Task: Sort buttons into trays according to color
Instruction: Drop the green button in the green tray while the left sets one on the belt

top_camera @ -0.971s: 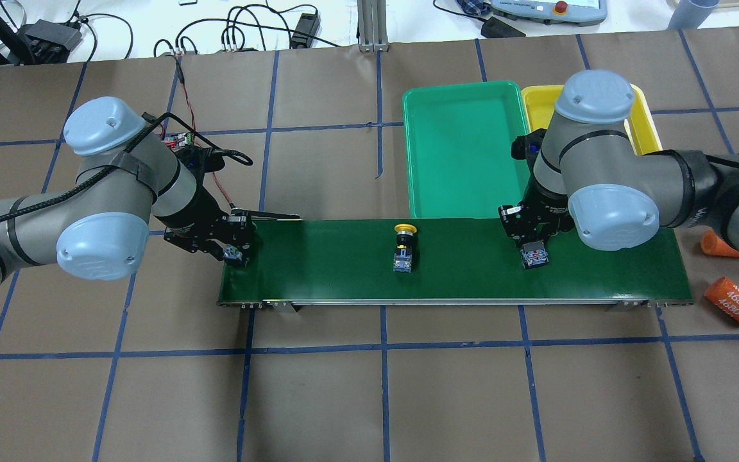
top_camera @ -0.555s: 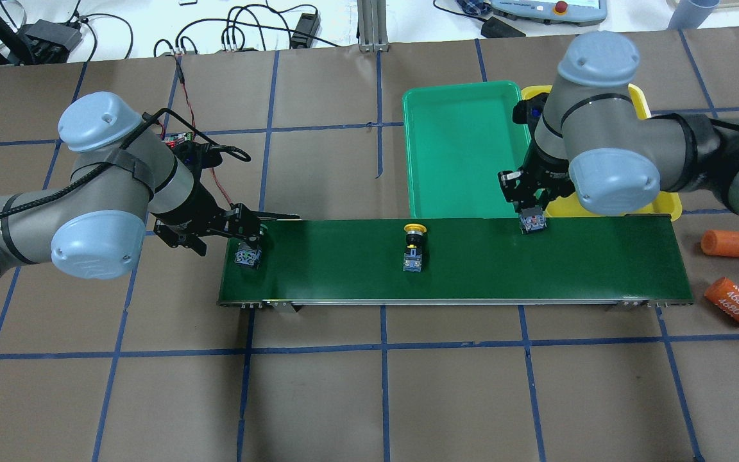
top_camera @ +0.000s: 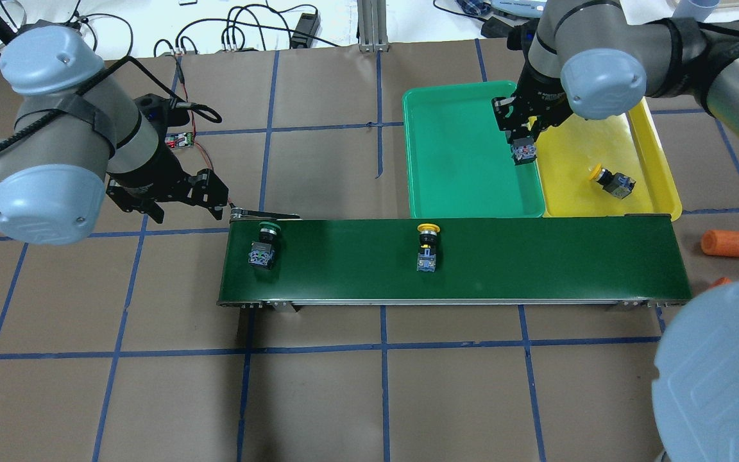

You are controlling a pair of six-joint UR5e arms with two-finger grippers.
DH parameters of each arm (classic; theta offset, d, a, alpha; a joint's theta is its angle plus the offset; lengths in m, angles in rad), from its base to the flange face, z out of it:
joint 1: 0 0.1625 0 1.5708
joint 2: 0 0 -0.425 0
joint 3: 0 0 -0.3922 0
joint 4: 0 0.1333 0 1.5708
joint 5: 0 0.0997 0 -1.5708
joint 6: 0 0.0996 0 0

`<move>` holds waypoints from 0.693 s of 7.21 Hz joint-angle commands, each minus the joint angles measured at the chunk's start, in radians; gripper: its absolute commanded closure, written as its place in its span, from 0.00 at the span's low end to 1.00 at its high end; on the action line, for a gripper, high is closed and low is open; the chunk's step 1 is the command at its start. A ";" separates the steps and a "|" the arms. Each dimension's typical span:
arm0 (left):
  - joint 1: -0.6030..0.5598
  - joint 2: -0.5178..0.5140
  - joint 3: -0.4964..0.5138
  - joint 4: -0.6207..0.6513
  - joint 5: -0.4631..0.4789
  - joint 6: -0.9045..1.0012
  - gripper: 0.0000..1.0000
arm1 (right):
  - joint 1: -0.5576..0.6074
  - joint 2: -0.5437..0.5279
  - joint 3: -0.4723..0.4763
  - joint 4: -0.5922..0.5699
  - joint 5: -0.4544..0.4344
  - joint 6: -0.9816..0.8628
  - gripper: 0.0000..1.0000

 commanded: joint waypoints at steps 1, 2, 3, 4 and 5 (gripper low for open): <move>0.001 0.013 0.009 -0.009 0.030 -0.006 0.00 | 0.003 0.031 -0.049 0.015 -0.002 0.045 0.18; 0.017 -0.006 0.007 0.059 0.034 0.000 0.00 | 0.003 0.034 -0.049 0.031 -0.005 0.056 0.00; 0.024 -0.001 0.004 0.058 0.033 0.002 0.00 | 0.003 0.031 -0.048 0.043 -0.009 0.056 0.00; 0.023 0.026 -0.009 0.046 0.036 -0.001 0.00 | 0.003 0.029 -0.040 0.049 -0.015 0.040 0.00; 0.023 0.039 -0.013 0.002 0.037 -0.001 0.00 | 0.002 0.008 -0.010 0.057 -0.018 0.029 0.00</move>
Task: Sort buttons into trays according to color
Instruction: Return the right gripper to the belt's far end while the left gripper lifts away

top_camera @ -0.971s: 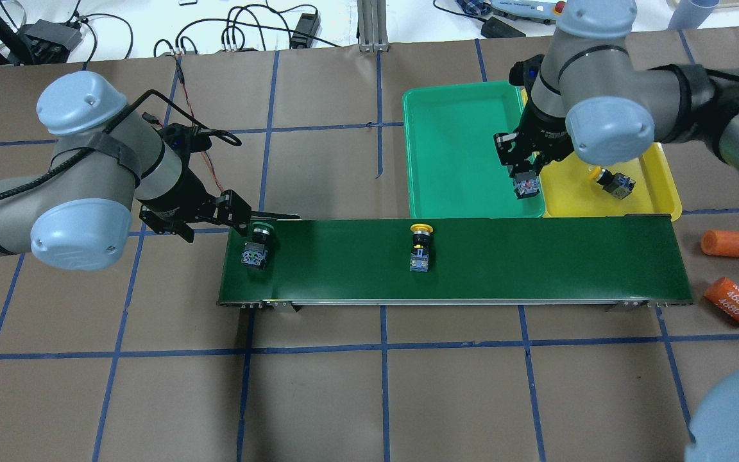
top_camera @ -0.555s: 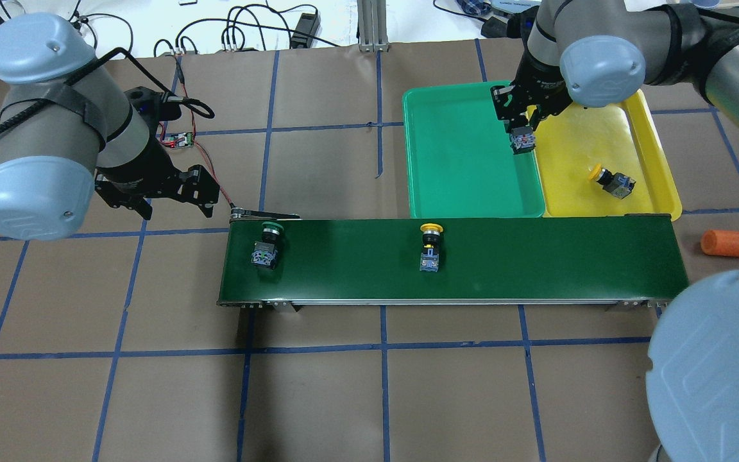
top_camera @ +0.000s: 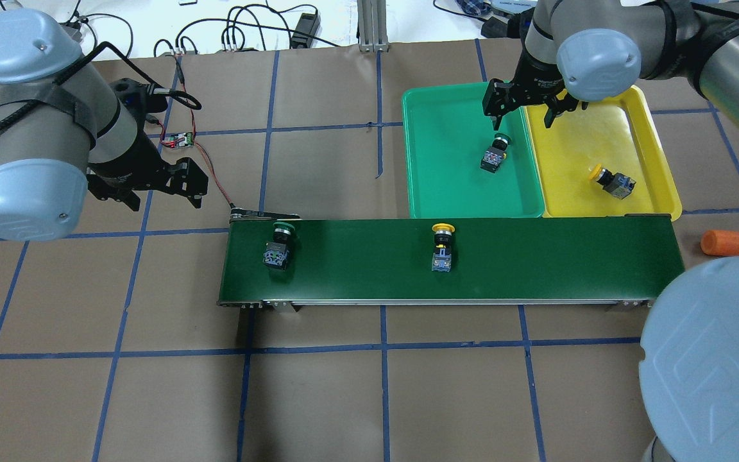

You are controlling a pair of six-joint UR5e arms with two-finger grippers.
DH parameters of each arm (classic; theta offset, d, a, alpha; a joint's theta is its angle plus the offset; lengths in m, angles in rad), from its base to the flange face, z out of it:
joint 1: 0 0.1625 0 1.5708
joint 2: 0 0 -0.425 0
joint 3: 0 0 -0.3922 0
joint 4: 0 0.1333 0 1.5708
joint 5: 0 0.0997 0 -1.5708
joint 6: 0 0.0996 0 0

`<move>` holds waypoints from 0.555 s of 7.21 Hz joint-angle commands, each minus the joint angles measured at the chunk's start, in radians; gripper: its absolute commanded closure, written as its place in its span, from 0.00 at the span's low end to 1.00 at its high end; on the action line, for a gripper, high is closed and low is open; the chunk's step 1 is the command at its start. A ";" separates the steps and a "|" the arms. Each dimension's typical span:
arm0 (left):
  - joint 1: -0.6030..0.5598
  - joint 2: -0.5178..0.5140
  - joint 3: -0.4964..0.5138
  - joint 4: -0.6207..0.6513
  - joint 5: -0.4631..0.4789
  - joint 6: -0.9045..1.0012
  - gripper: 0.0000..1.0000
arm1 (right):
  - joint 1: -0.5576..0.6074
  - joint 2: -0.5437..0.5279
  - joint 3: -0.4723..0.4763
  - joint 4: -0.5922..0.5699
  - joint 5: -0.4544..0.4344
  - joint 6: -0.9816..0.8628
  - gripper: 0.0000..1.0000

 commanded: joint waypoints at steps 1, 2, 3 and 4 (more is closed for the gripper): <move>0.005 0.032 -0.004 -0.078 -0.010 -0.001 0.00 | -0.004 -0.072 0.102 0.009 -0.028 -0.065 0.00; 0.012 0.048 0.005 -0.095 -0.033 -0.001 0.00 | -0.023 -0.148 0.212 -0.017 -0.033 -0.165 0.03; 0.009 0.075 0.006 -0.106 -0.082 -0.004 0.00 | -0.055 -0.198 0.305 -0.110 -0.031 -0.195 0.07; 0.009 0.118 -0.004 -0.156 -0.084 -0.004 0.00 | -0.113 -0.230 0.371 -0.140 -0.025 -0.326 0.10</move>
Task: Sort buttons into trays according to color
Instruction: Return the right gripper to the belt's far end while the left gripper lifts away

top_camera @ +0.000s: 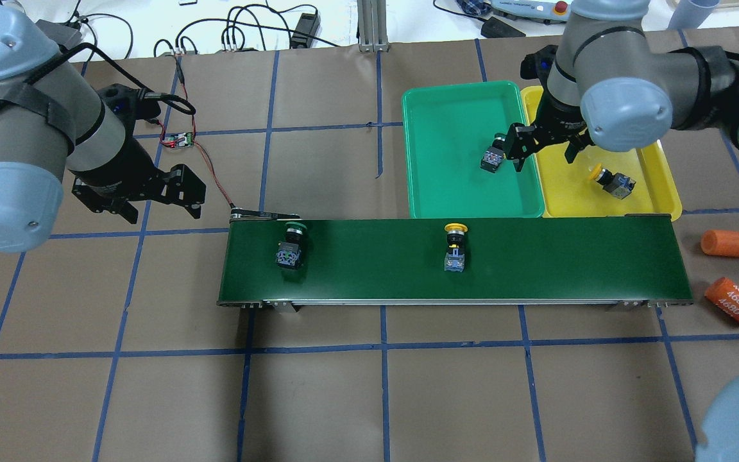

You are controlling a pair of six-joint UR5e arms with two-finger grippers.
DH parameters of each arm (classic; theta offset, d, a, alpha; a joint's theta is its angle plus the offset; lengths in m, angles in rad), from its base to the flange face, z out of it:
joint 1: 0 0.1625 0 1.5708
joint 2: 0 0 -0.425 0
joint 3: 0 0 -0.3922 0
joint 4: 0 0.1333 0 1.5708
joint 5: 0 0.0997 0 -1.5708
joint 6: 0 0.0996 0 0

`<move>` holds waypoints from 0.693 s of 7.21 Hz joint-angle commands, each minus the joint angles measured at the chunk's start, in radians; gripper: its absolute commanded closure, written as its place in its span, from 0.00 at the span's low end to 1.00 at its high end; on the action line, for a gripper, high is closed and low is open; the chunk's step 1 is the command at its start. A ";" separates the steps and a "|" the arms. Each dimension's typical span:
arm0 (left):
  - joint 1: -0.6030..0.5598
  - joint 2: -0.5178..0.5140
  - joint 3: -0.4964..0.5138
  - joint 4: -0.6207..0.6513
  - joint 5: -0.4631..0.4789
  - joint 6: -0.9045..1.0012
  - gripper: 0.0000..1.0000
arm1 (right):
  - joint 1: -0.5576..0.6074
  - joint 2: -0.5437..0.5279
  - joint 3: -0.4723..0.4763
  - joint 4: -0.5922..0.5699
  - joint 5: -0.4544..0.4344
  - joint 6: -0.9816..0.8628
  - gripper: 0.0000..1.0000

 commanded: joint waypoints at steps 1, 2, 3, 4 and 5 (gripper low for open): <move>-0.003 0.058 -0.012 -0.060 -0.030 -0.021 0.00 | -0.114 -0.094 0.132 -0.055 0.011 -0.144 0.11; -0.006 0.078 0.004 -0.053 -0.027 -0.080 0.00 | -0.127 -0.131 0.167 -0.040 0.013 -0.137 0.17; -0.001 0.090 0.014 -0.053 -0.028 -0.079 0.00 | -0.136 -0.164 0.231 -0.049 0.011 -0.130 0.20; 0.006 0.045 -0.014 -0.054 -0.024 -0.032 0.00 | -0.144 -0.210 0.283 -0.055 0.013 -0.127 0.20; 0.005 0.025 -0.011 -0.054 -0.019 -0.017 0.00 | -0.156 -0.243 0.301 -0.055 0.013 -0.139 0.19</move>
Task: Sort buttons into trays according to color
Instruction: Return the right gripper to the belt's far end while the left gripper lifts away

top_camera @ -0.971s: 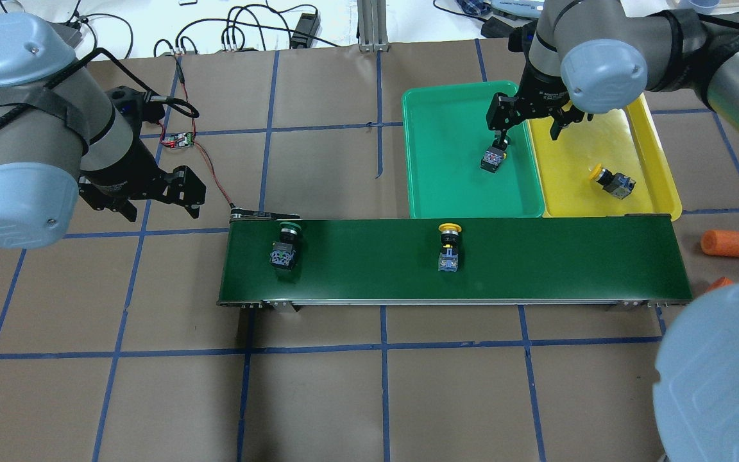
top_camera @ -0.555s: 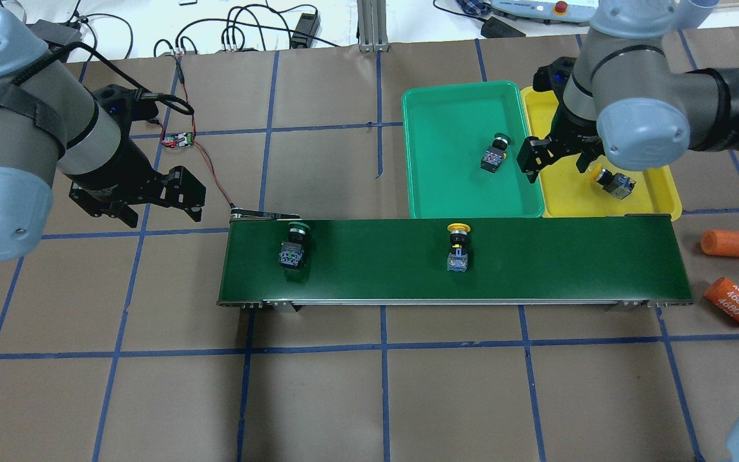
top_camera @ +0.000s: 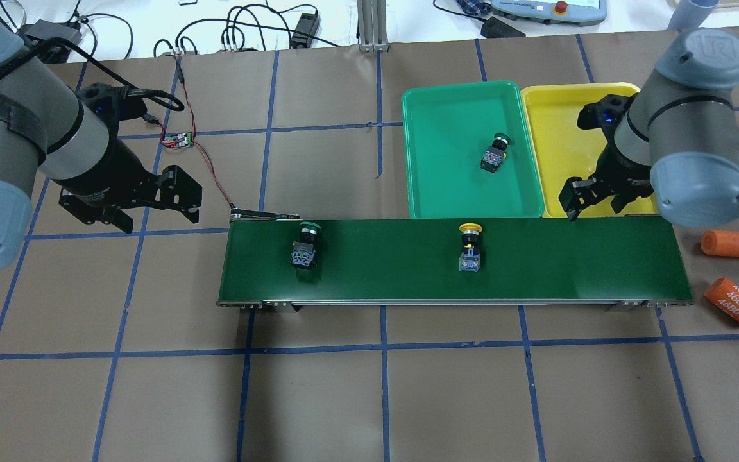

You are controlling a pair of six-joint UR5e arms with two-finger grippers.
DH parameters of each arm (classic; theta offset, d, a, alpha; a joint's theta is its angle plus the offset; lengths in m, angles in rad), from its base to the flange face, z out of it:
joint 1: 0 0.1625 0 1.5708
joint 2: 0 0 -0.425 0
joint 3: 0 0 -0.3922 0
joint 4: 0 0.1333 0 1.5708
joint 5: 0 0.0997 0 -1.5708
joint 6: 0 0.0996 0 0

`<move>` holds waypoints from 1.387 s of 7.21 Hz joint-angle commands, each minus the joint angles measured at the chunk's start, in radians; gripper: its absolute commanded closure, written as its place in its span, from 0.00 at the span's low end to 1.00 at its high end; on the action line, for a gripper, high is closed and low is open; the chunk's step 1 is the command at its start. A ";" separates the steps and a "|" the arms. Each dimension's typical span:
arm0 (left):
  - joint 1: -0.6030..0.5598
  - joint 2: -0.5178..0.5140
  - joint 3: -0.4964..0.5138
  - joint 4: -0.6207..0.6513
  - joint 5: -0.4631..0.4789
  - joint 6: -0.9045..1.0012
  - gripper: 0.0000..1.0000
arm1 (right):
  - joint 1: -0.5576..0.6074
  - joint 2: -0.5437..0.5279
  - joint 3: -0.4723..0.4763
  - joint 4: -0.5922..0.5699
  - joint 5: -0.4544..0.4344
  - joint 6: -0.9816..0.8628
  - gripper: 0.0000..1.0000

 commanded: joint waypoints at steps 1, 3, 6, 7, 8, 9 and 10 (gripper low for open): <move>0.005 -0.061 0.098 -0.014 0.073 0.027 0.00 | -0.022 -0.073 0.043 0.014 -0.001 -0.025 0.18; 0.000 -0.130 0.307 -0.178 0.109 0.024 0.00 | -0.020 -0.093 0.046 0.017 0.000 -0.014 0.01; -0.004 -0.170 0.317 -0.175 0.101 0.024 0.00 | -0.019 -0.090 0.044 0.011 0.001 -0.010 0.00; -0.003 -0.179 0.301 -0.172 0.107 0.004 0.00 | -0.016 -0.085 0.040 0.010 0.002 0.031 0.00; -0.010 -0.173 0.293 -0.174 0.100 -0.008 0.00 | -0.014 -0.066 0.035 0.003 0.005 0.121 0.00; -0.014 -0.173 0.294 -0.180 0.103 -0.014 0.00 | -0.013 -0.064 0.035 0.006 0.037 0.133 0.00; -0.030 -0.144 0.290 -0.186 0.094 -0.016 0.00 | -0.011 -0.064 0.035 0.003 0.056 0.133 0.00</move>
